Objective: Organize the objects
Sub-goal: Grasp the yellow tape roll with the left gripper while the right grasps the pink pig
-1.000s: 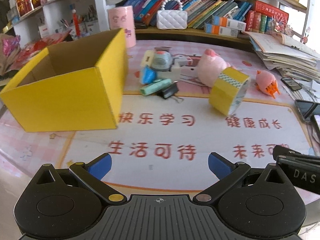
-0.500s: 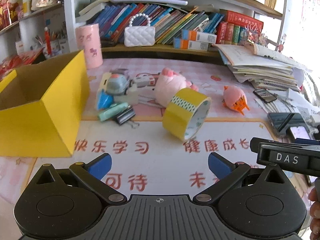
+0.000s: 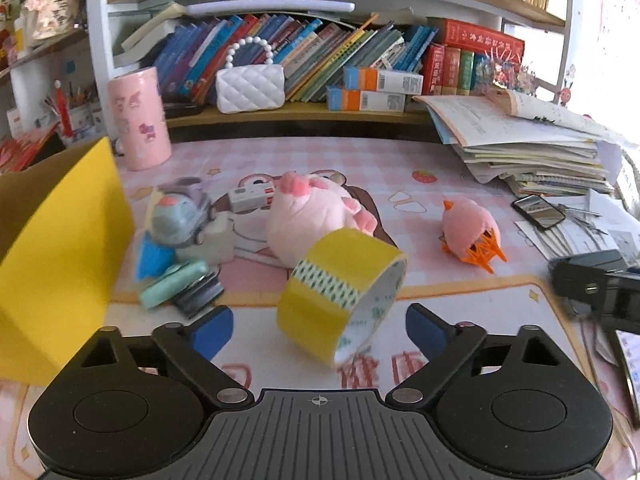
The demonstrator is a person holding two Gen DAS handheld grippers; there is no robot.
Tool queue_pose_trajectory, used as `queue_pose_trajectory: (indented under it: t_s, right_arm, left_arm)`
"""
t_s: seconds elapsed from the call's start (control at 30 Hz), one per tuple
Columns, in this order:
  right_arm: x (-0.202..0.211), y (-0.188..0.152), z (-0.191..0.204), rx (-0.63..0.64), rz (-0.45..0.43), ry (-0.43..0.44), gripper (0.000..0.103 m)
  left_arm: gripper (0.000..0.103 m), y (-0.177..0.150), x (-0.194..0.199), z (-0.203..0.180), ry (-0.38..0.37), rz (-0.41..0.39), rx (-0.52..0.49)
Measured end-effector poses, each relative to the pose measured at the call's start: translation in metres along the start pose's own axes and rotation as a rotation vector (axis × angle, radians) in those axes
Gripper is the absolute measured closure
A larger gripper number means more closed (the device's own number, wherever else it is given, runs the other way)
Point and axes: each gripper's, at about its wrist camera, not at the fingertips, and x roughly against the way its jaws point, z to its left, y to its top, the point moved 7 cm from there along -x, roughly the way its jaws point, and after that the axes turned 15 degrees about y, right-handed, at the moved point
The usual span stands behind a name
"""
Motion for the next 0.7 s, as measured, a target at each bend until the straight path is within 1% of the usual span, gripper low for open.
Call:
queue_pose_trajectory:
  t_s: [0.03, 0.13, 0.17, 0.2, 0.23, 0.37, 0.43, 0.47, 0.5, 0.53, 0.57, 0.7]
  right_arm:
    - [0.000, 0.002, -0.002, 0.004, -0.005, 0.000, 0.007]
    - [-0.001, 0.008, -0.008, 0.009, -0.011, 0.001, 0.007]
    - [-0.002, 0.009, -0.010, 0.006, -0.009, 0.001, 0.007]
    - [-0.004, 0.010, -0.012, 0.004, -0.007, 0.002, 0.007]
    - [-0.005, 0.011, -0.014, 0.003, -0.003, 0.002, 0.007]
    - [-0.011, 0.014, -0.017, 0.006, 0.002, 0.013, 0.007]
    - [-0.016, 0.016, -0.018, 0.007, 0.002, 0.022, 0.007]
    - [-0.019, 0.018, -0.017, 0.006, 0.002, 0.024, 0.007]
    - [-0.023, 0.019, -0.017, 0.006, 0.000, 0.028, 0.007]
    - [-0.026, 0.021, -0.017, 0.006, -0.001, 0.032, 0.007]
    - [-0.031, 0.023, -0.016, 0.011, -0.001, 0.036, 0.007]
    - [-0.051, 0.032, -0.012, 0.046, 0.002, 0.050, 0.007]
  left_arm:
    - [0.016, 0.002, -0.005, -0.003, 0.003, -0.001, -0.004]
    - [0.033, 0.005, -0.016, -0.009, 0.012, 0.007, -0.019]
    - [0.047, 0.005, -0.019, -0.012, 0.017, 0.018, -0.027]
    - [0.060, 0.005, -0.023, -0.013, 0.039, 0.031, -0.036]
    - [0.063, 0.004, -0.025, -0.013, 0.062, 0.037, -0.043]
    - [0.067, 0.003, -0.020, -0.007, 0.077, 0.035, -0.032]
    - [0.076, 0.003, -0.017, 0.001, 0.087, 0.033, -0.021]
    - [0.087, 0.003, -0.017, 0.006, 0.086, 0.041, -0.009]
    - [0.094, 0.001, -0.018, 0.011, 0.083, 0.060, 0.003]
    - [0.094, -0.001, -0.018, 0.016, 0.067, 0.080, 0.020]
    - [0.099, -0.004, -0.017, 0.020, 0.070, 0.094, 0.027]
    - [0.099, -0.013, -0.006, 0.043, 0.055, 0.129, 0.082]
